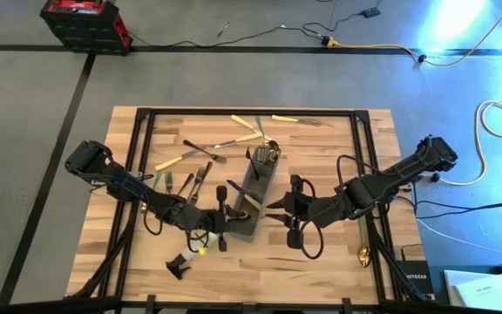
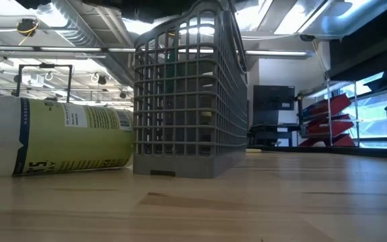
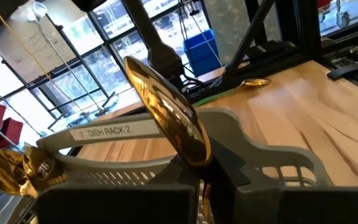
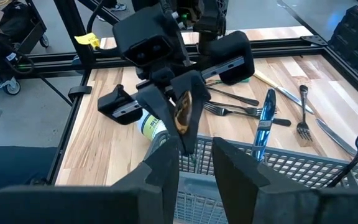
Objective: Sort silverware
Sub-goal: Put the spoon into the silverware basket
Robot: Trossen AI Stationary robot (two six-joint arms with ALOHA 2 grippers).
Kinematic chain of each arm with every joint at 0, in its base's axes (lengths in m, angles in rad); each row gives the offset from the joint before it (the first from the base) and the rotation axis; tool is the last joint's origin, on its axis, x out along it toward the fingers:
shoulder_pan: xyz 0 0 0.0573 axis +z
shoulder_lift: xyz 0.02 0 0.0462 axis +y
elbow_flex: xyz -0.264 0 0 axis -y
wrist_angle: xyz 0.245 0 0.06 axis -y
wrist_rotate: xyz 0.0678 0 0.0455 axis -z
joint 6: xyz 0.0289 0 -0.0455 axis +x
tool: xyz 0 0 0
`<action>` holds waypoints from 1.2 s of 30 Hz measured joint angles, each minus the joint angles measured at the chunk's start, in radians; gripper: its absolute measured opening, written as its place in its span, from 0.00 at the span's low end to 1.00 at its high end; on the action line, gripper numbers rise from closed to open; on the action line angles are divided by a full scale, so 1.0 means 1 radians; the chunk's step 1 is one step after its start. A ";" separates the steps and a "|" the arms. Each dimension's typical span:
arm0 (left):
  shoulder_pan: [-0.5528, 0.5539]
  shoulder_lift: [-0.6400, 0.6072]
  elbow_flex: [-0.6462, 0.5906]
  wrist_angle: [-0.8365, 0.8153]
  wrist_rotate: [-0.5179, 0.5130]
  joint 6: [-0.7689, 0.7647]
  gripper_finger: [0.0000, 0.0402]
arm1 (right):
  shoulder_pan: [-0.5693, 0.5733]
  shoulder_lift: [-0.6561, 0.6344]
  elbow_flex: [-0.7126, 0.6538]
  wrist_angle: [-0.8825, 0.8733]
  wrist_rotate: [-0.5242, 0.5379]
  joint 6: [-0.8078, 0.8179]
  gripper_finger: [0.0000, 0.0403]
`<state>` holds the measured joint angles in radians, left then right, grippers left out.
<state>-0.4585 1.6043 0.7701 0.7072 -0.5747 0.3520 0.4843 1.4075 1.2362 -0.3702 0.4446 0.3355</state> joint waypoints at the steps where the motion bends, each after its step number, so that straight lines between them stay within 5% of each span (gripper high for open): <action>1: 0.000 0.000 0.000 0.000 0.009 0.008 0.00 | 0.000 0.000 0.000 0.000 0.000 0.000 0.20; 18: 0.000 0.000 0.000 0.016 0.014 0.046 0.29 | 0.000 0.000 0.000 0.000 0.001 0.000 0.20; 36: 0.002 0.000 0.000 0.124 0.075 0.079 0.31 | 0.000 0.001 0.000 0.000 0.001 0.000 0.20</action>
<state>-0.4563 1.6039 0.7702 0.8311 -0.4994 0.4312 0.4843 1.4082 1.2362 -0.3698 0.4454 0.3355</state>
